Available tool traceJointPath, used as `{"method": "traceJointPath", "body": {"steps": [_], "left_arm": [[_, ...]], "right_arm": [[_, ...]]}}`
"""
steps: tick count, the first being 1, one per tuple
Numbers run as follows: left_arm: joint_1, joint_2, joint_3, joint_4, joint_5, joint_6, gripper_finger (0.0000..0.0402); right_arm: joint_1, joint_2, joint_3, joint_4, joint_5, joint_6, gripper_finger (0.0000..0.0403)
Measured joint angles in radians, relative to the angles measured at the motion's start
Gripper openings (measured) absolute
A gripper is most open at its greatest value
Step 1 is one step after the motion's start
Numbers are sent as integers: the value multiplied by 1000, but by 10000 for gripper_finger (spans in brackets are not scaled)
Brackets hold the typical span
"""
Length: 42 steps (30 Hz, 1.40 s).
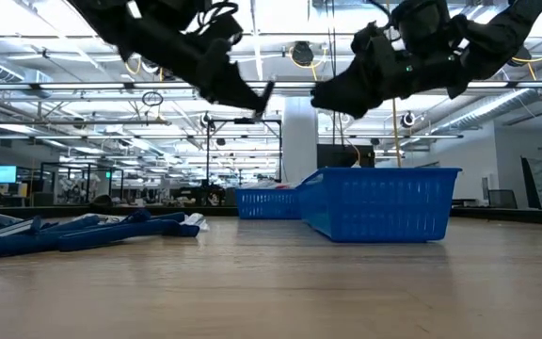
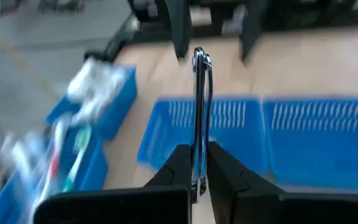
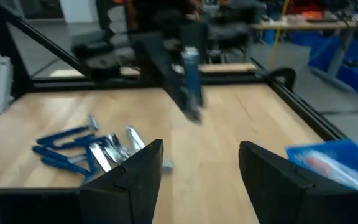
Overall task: Pick & Place Travel size toiletries
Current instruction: Put the nail clipper into the center blue bin
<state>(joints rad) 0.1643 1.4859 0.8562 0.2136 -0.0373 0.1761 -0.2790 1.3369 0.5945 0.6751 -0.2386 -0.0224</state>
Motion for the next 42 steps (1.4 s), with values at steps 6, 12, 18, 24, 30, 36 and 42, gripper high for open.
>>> {"method": "traceJointPath", "body": {"steps": [6, 12, 18, 24, 30, 36, 42], "left_arm": [[26, 127, 1, 285, 161, -2, 22], [27, 205, 9, 414, 204, -31, 31], [15, 205, 39, 415, 247, -44, 33], [14, 206, 56, 400, 247, -39, 34], [14, 207, 56, 396, 247, -48, 34], [14, 207, 56, 390, 247, -50, 35], [10, 207, 56, 395, 247, -58, 35]], "right_arm": [[42, 0, 0, 32, 0, -36, 206], [46, 0, 0, 40, 7, -38, 219], [46, 0, 0, 56, 3, -38, 226], [51, 0, 0, 89, -1, -15, 215], [64, 0, 0, 110, 0, -15, 208], [78, 0, 0, 126, 3, -17, 201], [78, 3, 0, 144, 5, -17, 187]]}}
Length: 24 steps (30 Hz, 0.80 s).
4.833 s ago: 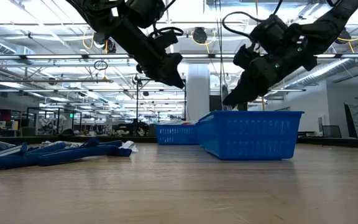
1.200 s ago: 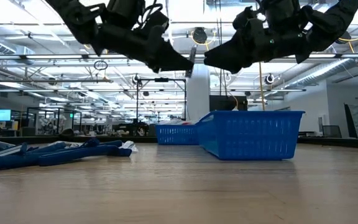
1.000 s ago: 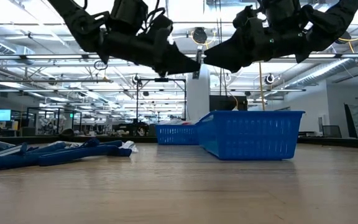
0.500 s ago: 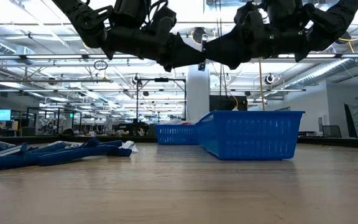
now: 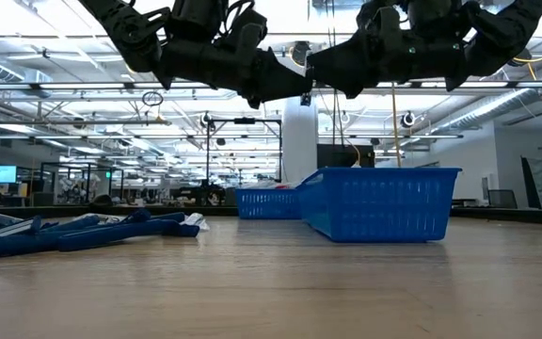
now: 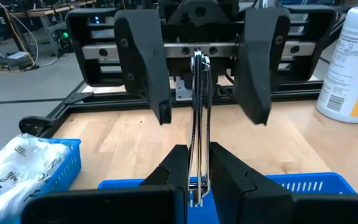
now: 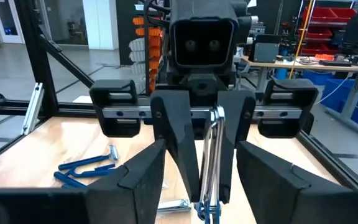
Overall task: Pick & Place Travel size toiletries
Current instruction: Put the nail clipper into the center blue bin
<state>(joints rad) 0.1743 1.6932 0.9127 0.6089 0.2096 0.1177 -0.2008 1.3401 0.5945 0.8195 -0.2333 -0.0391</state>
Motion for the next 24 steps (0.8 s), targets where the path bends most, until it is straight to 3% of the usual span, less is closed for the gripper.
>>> {"method": "traceJointPath", "body": {"steps": [15, 24], "left_arm": [[-20, 0, 0, 8, -1, 8, 35], [-19, 0, 0, 16, -3, 2, 35]], "right_arm": [[0, 50, 0, 53, 0, 0, 146], [0, 49, 0, 74, -1, -6, 72]]}}
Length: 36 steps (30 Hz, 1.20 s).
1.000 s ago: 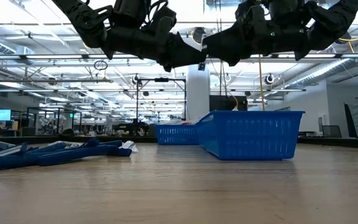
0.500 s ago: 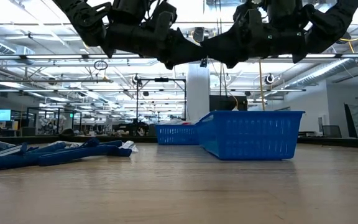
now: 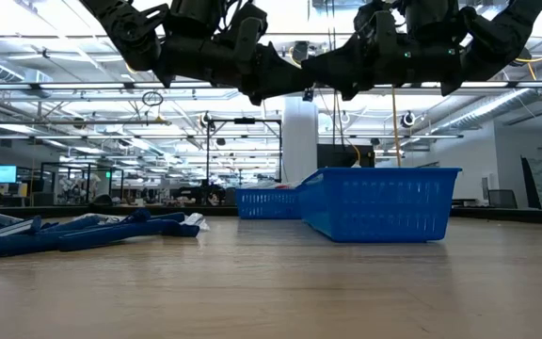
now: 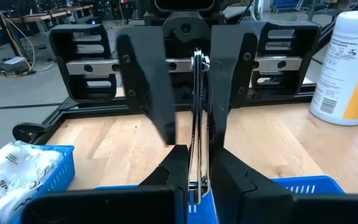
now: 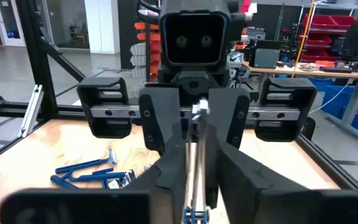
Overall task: Pick & Place Travel size toiletries
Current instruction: Put the nail clipper into the center blue bin
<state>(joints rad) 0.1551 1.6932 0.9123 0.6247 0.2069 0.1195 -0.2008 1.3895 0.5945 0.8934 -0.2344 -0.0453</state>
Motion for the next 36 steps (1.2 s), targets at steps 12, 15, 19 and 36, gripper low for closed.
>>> {"method": "traceJointPath", "body": {"steps": [12, 15, 19, 36], "left_arm": [[0, 0, 0, 0, -24, -3, 35], [0, 0, 0, 0, -31, -14, 35], [-3, 0, 0, -1, -32, -16, 35], [-33, -6, 0, -63, -291, -122, 158]], "right_arm": [[0, 0, 0, -1, 2, -27, 23], [0, 0, 0, -2, 2, -40, 15], [0, 0, 0, -5, 1, -49, 15], [-23, -9, 1, -95, 84, -32, 15]]}}
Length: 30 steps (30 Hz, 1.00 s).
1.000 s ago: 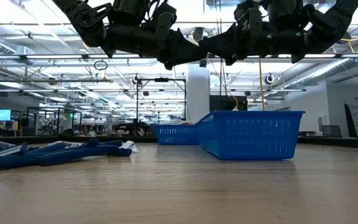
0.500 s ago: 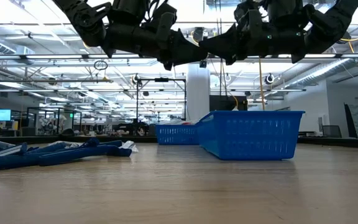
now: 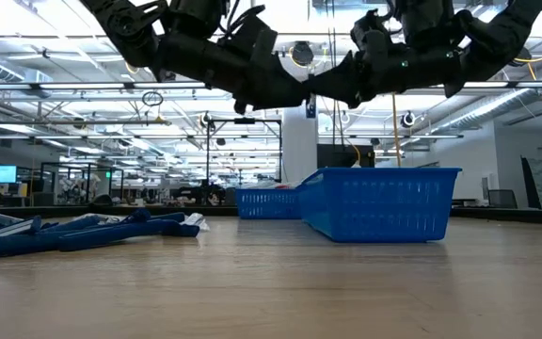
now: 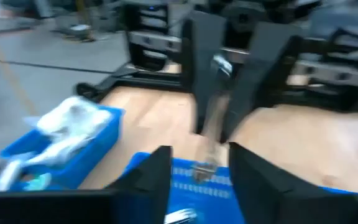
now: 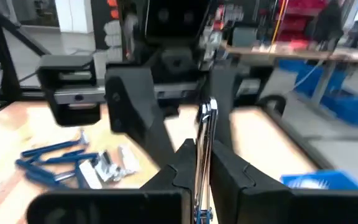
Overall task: Pick & Place Travel size toiletries
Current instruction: Put the nail clipper into the center blue bin
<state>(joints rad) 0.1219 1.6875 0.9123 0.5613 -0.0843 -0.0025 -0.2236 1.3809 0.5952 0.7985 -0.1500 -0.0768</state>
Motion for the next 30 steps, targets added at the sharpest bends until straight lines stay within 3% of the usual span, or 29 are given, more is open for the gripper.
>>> {"method": "traceJointPath", "body": {"steps": [6, 12, 19, 30], "left_arm": [[2, 0, 0, -73, -194, 131, 247], [20, 0, 0, -149, -381, 123, 284], [54, 0, 0, -151, -353, 12, 277], [59, -1, 0, -156, -279, -3, 254]], "right_arm": [[-50, -41, 23, -263, -10, 74, 15], [-101, -48, 59, -508, -83, 96, 26], [-137, -27, 59, -543, -117, 118, 26], [-122, -27, 60, -556, -113, 87, 71]]}}
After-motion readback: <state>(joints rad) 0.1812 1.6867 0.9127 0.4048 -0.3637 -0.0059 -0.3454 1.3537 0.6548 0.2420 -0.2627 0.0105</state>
